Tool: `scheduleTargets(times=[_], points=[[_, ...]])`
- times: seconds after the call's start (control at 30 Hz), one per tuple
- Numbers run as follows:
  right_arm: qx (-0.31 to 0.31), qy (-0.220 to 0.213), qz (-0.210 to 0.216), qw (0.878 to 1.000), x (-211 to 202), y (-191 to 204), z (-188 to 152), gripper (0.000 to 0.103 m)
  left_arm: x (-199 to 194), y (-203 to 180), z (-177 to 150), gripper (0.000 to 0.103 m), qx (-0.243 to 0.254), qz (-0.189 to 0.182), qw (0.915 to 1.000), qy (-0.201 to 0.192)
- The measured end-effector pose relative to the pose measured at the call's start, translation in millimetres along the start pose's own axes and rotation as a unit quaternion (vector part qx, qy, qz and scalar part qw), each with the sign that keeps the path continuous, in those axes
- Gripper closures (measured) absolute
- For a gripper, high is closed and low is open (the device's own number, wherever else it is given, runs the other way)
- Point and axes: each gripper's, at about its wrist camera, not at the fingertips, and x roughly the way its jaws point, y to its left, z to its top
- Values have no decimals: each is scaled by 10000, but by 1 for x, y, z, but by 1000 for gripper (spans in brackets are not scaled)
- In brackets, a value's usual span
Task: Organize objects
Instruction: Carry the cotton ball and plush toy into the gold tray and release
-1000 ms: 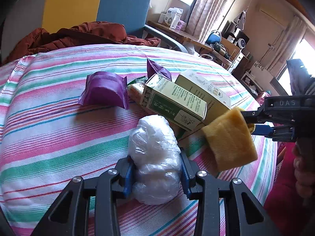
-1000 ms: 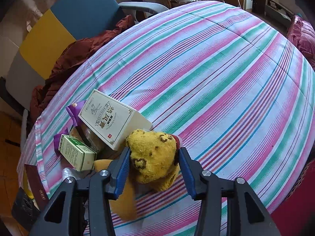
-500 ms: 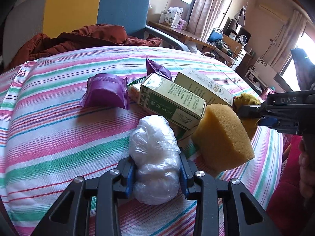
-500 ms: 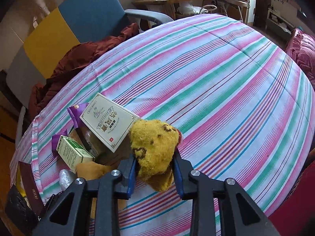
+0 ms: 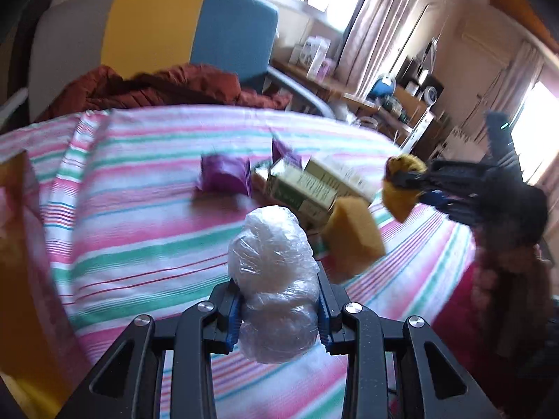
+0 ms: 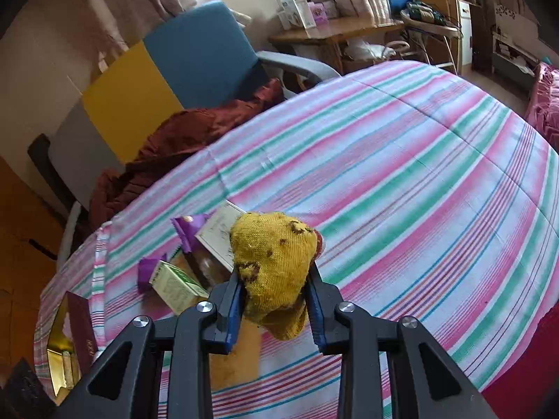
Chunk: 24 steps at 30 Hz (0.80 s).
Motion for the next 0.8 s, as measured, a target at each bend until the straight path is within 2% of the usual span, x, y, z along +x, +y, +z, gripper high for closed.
scheduleTargets(times=[0.13,0.2,0.4,0.6,0.8], points=[[-271,-269,67,9992,-13,11,-4,72,-38,13,-3,68,-165,138,9995,-209],[-450,-309,106,9985,-19,17,-10,72,-56,22,-5,68,-186,362,9987,-304],[-893,-79,235,9957,-21,47,-23,72,-99,66,-21,67,-535,879,9935,-480],[-1322,217,991,9860,-32,111,-42,71,-139,107,-38,67,-928,1189,9860,-706],[-2062,711,1779,9596,-34,197,-89,71,-187,150,-54,67,-1348,1521,9734,-1055]])
